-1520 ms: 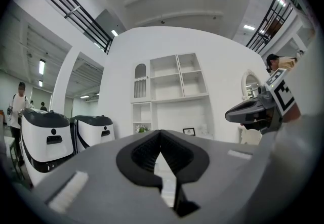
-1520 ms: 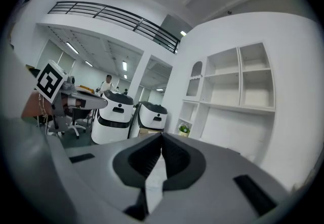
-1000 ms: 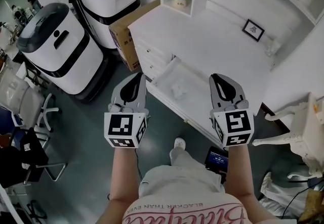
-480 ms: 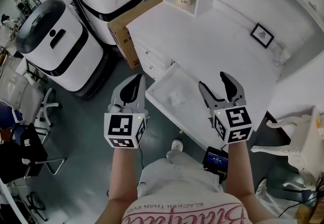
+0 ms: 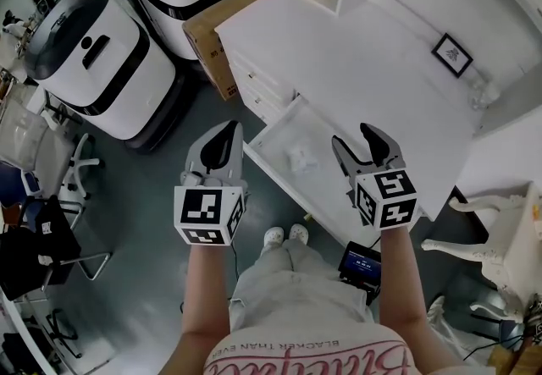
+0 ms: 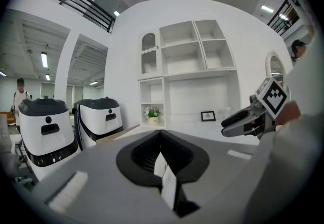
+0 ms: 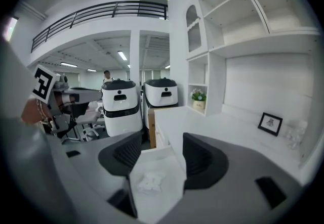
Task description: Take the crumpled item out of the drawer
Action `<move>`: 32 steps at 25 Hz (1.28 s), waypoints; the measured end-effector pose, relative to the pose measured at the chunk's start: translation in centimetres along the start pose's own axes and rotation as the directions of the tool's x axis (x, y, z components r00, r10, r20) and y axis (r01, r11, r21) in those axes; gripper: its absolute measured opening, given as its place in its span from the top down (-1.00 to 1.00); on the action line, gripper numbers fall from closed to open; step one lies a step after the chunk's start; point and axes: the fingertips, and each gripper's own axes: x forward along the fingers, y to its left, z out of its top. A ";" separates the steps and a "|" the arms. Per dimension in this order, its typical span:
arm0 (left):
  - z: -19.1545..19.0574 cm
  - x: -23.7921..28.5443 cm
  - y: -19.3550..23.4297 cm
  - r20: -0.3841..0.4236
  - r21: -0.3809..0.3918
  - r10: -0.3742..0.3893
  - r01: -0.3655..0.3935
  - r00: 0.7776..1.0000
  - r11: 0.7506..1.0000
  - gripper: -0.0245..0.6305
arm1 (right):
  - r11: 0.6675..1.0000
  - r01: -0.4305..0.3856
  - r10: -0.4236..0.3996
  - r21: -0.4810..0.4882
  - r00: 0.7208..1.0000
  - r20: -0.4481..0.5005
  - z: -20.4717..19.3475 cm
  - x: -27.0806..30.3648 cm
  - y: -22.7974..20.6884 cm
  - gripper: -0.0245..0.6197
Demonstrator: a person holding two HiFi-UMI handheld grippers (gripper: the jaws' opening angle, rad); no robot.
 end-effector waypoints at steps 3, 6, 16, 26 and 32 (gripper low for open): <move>-0.8 0.5 0.0 -0.016 -0.007 -0.015 0.015 1.000 1.000 0.89 | 1.000 -0.005 0.005 0.003 0.998 -0.059 -1.9 1.4 0.0 0.14; -1.6 1.0 0.0 -0.036 -0.010 -0.032 0.031 0.999 0.999 0.89 | 1.000 -0.016 0.016 0.004 0.993 -0.120 -3.9 3.0 0.1 0.16; -5.7 3.1 0.3 -0.102 -0.045 -0.068 0.063 0.992 0.997 0.89 | 0.996 -0.081 0.086 0.029 0.944 -0.318 -12.1 8.5 1.1 0.21; -9.0 4.7 0.6 -0.158 -0.056 -0.090 0.082 0.983 0.995 0.89 | 0.984 -0.116 0.167 0.134 0.862 -0.479 -20.5 13.4 1.7 0.31; -10.3 5.1 0.4 -0.184 -0.045 -0.118 0.112 0.976 0.993 0.89 | 0.971 -0.113 0.214 0.212 0.809 -0.547 -24.4 15.9 1.9 0.31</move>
